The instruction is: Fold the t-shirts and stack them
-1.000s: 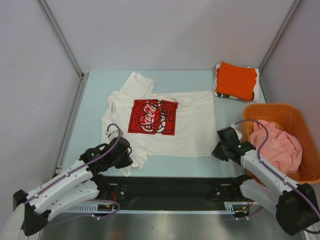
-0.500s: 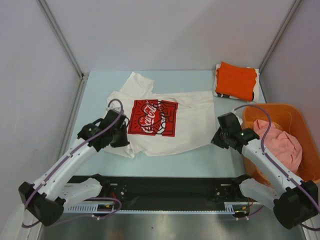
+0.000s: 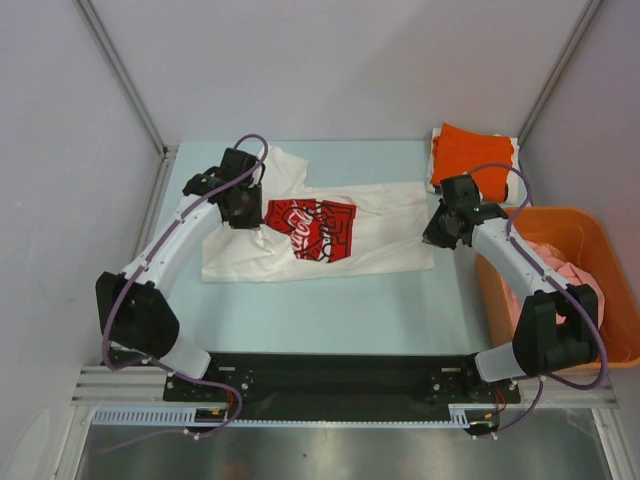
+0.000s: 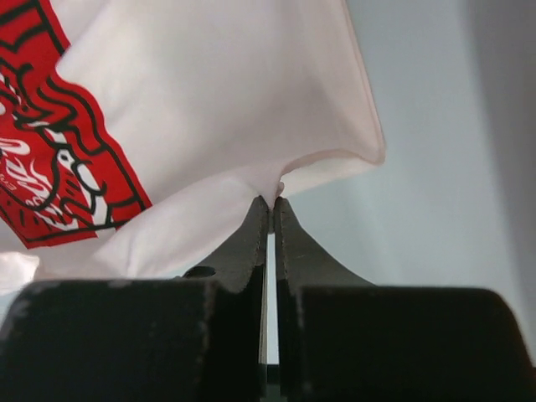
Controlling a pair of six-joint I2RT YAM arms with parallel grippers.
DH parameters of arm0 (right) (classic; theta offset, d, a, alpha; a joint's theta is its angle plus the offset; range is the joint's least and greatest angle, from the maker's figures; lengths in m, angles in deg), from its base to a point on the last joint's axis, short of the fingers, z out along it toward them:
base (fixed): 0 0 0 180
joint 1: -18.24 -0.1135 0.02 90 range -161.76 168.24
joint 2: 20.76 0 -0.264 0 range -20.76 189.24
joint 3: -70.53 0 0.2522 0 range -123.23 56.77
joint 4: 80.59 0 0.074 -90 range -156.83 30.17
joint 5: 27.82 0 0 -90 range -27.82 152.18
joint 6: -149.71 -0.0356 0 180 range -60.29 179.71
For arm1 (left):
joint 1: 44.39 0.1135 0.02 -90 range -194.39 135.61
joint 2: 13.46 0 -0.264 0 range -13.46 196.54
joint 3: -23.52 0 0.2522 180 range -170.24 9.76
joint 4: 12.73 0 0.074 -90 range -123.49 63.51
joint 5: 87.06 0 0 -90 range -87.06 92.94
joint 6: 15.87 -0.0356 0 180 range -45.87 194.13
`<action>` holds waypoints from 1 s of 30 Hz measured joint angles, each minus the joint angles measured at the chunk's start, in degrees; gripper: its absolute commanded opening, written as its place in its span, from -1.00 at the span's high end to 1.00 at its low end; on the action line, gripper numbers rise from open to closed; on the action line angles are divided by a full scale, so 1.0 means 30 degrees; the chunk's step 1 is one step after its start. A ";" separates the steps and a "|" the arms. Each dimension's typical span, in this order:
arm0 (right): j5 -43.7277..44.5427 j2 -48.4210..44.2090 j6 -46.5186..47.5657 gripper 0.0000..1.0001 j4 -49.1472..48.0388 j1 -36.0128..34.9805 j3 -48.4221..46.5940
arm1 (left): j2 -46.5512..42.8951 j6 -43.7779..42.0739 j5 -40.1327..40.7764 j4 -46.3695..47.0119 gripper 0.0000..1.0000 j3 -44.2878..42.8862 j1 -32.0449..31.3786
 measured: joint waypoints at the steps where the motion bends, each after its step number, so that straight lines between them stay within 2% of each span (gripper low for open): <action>1: -0.0124 0.0306 0.0109 1.00 -0.0073 0.0219 -0.0277 | 0.0437 -0.0168 0.0000 0.0066 0.99 -0.0364 0.0197; 8: -0.0750 0.2608 0.0984 1.00 -0.0423 0.1290 -0.2084 | 0.3184 -0.1260 0.0430 0.0007 0.99 -0.3184 0.1217; 19: -0.1180 0.5115 0.1282 1.00 -0.0787 0.1770 -0.2863 | 0.7380 -0.2251 0.1887 0.0291 1.00 -0.7359 0.1486; 22: -0.1180 0.5741 0.1341 1.00 -0.0874 0.1916 -0.3249 | 0.8830 -0.2659 0.2295 0.0270 0.93 -0.8502 0.1494; 23: -0.1268 0.6011 0.1348 0.93 -0.0874 0.1953 -0.3453 | 0.9333 -0.2841 0.2441 0.0284 0.62 -0.8939 0.1494; 24: -0.1406 0.6295 0.1348 0.78 -0.0882 0.1989 -0.3701 | 0.9908 -0.3111 0.2608 0.0204 0.46 -0.9486 0.1494; 25: -0.1494 0.6535 0.1341 0.56 -0.0911 0.2018 -0.3898 | 1.0418 -0.3235 0.2849 0.0124 0.16 -1.0105 0.1494; 26: -0.1632 0.6849 0.1377 -0.01 -0.0903 0.2055 -0.4182 | 1.1067 -0.3388 0.3075 -0.0124 -0.05 -1.0936 0.1494; 27: -0.1749 0.7169 0.1377 -0.32 -0.0867 0.2106 -0.4488 | 1.1540 -0.3344 0.3322 -0.0219 -0.25 -1.1591 0.1501; 28: -0.1887 0.7446 0.1530 -0.53 -0.0845 0.2157 -0.4787 | 1.1715 -0.3213 0.3453 -0.0211 -0.54 -1.1810 0.1515; 29: -0.2025 0.7606 0.1690 -0.77 -0.0838 0.2222 -0.5020 | 1.1744 -0.3060 0.3570 -0.0299 -0.62 -1.1744 0.1545; 30: -0.2200 0.7679 0.1829 -0.85 -0.0823 0.2288 -0.5144 | 1.1548 -0.2827 0.3679 -0.0306 -0.65 -1.1526 0.1588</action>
